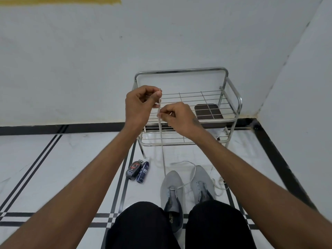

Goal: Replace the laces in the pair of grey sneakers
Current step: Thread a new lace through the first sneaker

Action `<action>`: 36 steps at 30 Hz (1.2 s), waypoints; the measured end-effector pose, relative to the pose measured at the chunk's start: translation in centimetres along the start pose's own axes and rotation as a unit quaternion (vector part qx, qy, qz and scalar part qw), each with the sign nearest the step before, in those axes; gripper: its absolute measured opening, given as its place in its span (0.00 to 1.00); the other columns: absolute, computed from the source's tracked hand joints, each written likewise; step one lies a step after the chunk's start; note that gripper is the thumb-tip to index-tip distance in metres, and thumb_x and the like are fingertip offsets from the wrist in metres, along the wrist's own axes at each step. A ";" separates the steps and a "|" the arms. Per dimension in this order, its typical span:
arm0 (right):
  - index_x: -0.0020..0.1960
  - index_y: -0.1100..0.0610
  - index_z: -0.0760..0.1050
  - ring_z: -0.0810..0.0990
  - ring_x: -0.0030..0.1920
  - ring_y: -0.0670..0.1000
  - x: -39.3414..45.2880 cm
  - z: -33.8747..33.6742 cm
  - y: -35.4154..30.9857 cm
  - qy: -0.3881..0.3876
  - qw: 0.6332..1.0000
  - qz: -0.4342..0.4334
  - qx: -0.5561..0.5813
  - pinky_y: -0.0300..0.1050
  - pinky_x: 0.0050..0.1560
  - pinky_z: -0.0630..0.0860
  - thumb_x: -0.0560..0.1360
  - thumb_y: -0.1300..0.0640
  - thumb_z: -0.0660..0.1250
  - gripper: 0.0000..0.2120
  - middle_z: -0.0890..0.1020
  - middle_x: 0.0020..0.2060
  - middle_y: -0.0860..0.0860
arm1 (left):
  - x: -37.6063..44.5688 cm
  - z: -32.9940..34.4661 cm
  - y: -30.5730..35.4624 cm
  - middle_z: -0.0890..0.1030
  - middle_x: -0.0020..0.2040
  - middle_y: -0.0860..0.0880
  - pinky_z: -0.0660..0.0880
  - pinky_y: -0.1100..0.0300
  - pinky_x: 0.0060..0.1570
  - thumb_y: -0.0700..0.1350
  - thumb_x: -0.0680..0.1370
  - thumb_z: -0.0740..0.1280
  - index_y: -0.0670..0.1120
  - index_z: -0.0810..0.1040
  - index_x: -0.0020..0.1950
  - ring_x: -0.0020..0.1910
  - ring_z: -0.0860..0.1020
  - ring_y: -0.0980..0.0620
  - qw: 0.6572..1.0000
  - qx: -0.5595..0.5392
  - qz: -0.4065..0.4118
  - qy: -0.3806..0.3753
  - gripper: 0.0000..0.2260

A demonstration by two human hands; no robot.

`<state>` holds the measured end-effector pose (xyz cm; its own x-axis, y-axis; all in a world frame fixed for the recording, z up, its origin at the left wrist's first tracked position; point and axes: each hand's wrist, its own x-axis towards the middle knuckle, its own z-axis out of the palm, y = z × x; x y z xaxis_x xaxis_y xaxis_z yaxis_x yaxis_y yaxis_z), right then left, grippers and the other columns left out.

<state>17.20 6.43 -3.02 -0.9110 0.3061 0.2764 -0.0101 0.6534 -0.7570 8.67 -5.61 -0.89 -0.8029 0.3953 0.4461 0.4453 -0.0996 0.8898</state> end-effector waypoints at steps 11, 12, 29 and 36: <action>0.42 0.49 0.81 0.77 0.33 0.33 -1.1 2.0 2.2 0.004 0.999 0.043 0.001 0.25 0.32 0.67 0.77 0.54 0.70 0.05 0.79 0.30 0.38 | -4.6 -1.0 -7.0 0.86 0.48 0.46 0.80 0.54 0.55 0.51 0.80 0.68 0.45 0.84 0.55 0.52 0.83 0.46 0.978 0.053 -0.120 -0.161 0.11; 0.43 0.50 0.81 0.77 0.34 0.33 -1.4 2.6 3.1 -0.005 0.999 0.051 0.001 0.26 0.33 0.67 0.77 0.55 0.70 0.04 0.79 0.31 0.39 | -5.4 -1.2 -8.3 0.86 0.47 0.46 0.79 0.55 0.55 0.51 0.80 0.68 0.44 0.84 0.53 0.52 0.83 0.47 0.971 0.055 -0.145 -0.180 0.11; 0.50 0.57 0.78 0.84 0.43 0.53 -7.6 17.9 24.8 -0.077 0.936 0.329 0.097 0.55 0.51 0.82 0.78 0.58 0.65 0.04 0.85 0.42 0.53 | -21.4 0.7 -35.0 0.81 0.51 0.51 0.70 0.59 0.45 0.56 0.75 0.73 0.46 0.77 0.58 0.49 0.78 0.52 0.825 0.315 -0.428 -0.194 0.19; 0.61 0.52 0.79 0.72 0.61 0.54 -13.7 21.6 29.5 -0.227 0.945 0.201 -0.123 0.50 0.60 0.74 0.76 0.54 0.69 0.14 0.75 0.60 0.52 | -23.9 2.2 -37.0 0.82 0.45 0.57 0.76 0.64 0.42 0.58 0.71 0.75 0.53 0.82 0.49 0.43 0.81 0.57 0.871 0.220 -0.419 -0.131 0.13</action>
<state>20.52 6.60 -41.94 -0.9044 0.2724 -0.3285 0.4199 0.7052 -0.5713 12.22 -9.38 -44.66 -0.8275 0.3606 -0.4303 -0.0985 0.6613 0.7436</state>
